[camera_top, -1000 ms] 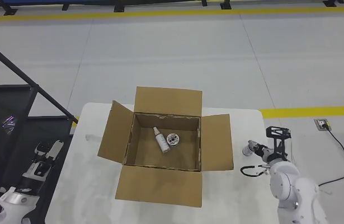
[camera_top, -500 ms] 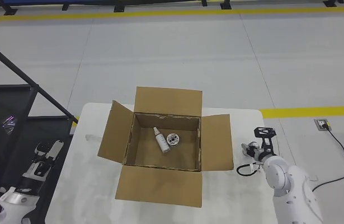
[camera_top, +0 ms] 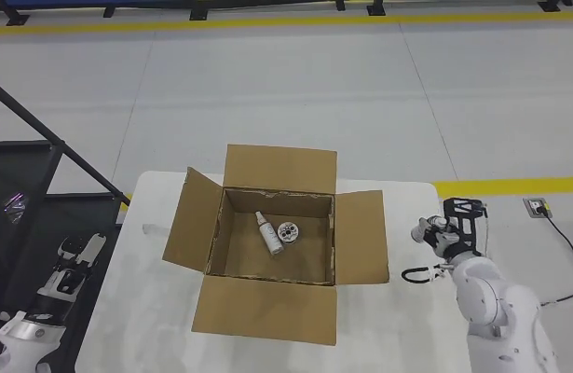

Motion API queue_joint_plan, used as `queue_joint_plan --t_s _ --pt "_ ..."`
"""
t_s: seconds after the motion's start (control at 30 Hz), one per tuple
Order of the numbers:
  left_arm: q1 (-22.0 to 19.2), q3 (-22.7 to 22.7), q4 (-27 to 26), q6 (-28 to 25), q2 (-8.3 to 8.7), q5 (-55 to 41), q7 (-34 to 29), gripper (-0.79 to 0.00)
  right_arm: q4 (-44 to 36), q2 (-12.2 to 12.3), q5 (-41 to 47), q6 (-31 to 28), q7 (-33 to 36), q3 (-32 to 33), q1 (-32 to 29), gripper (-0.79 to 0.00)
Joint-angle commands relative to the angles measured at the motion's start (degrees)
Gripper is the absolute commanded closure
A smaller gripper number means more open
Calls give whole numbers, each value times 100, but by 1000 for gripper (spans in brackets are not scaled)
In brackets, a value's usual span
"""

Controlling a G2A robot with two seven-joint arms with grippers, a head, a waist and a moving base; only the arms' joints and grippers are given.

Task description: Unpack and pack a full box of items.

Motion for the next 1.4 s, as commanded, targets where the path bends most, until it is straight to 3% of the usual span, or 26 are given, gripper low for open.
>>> queue_joint_plan --t_s 0.0,0.2,0.33,0.53,0.67,0.87,1.07,1.2,1.37 --pt "0 0 0 0 0 0 0 -785 -583 -14 162 63 -162 -66 -138 0" --pt "0 0 0 0 0 0 0 -785 -1846 -44 -41 -108 -521 -849 -339 0" --pt "0 0 0 0 0 0 0 -785 -1934 -73 -274 -519 -456 -1753 -83 0" --pt "0 0 0 0 0 0 0 -785 -699 -250 -1183 -451 443 -3451 1100 0" --pt "0 0 0 0 0 0 0 -785 357 -412 -1393 -280 1099 -4139 1737 0" --pt "0 0 0 0 0 0 0 -785 1341 -536 -1075 -286 1463 -4302 2124 0" --pt "0 0 0 0 0 0 0 -785 1877 -617 -840 -308 1330 -4385 2205 0" --pt "0 0 0 0 0 0 0 -785 2155 -658 -759 -305 1184 -4406 2241 -259" --pt "0 0 0 0 0 0 0 -785 2365 -687 -635 -375 1042 -4357 2279 -376"
